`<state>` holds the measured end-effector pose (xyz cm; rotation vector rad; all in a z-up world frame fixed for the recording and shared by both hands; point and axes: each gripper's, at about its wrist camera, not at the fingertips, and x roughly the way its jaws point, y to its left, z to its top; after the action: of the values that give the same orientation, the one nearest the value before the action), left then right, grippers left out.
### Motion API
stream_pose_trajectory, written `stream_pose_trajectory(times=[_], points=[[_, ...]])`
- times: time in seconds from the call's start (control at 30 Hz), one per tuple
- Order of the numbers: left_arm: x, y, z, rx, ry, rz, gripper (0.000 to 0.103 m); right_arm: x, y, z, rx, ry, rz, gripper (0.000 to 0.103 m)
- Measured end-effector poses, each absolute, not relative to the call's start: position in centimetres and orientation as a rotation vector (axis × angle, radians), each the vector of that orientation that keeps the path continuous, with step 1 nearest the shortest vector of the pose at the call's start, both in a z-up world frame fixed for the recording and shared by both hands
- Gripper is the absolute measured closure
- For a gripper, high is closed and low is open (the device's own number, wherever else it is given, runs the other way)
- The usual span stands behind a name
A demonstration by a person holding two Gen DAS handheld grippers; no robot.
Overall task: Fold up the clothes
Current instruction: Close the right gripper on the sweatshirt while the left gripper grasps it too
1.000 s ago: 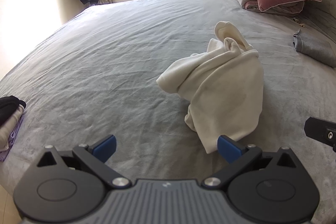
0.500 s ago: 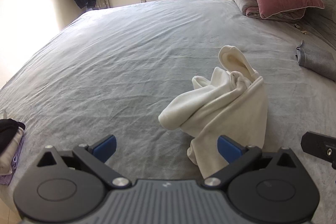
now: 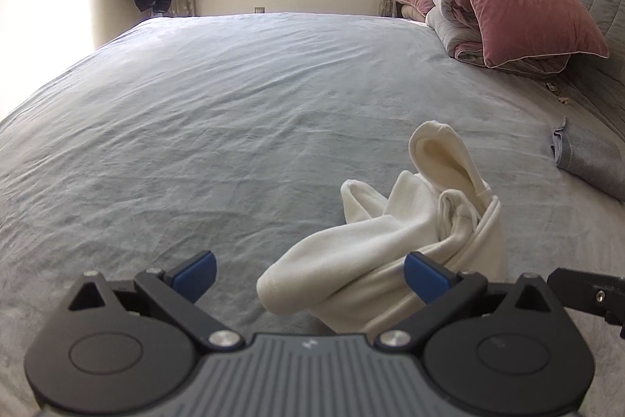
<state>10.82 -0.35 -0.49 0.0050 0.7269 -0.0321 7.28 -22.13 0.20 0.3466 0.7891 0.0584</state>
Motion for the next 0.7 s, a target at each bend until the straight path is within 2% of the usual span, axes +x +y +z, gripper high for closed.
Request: stream_pose_trajectory(times=[0.23,0.53,0.7], points=[[11.6,-0.5,-3.0,-0.038,0.664,-0.058,0.0,9.0,-22.9,-2.8,0.362,0.841,0.065,0.0],[13.8,-0.7,-5.3,-0.089,0.807,-0.072,0.0,10.3,-22.7,-4.3,0.369,0.879,0.083,0.0],[13.3,-0.9,-6.1,-0.082,0.774,-0.114,0.0,10.5,-22.8,-5.3,0.406,0.887,0.078,0.0]])
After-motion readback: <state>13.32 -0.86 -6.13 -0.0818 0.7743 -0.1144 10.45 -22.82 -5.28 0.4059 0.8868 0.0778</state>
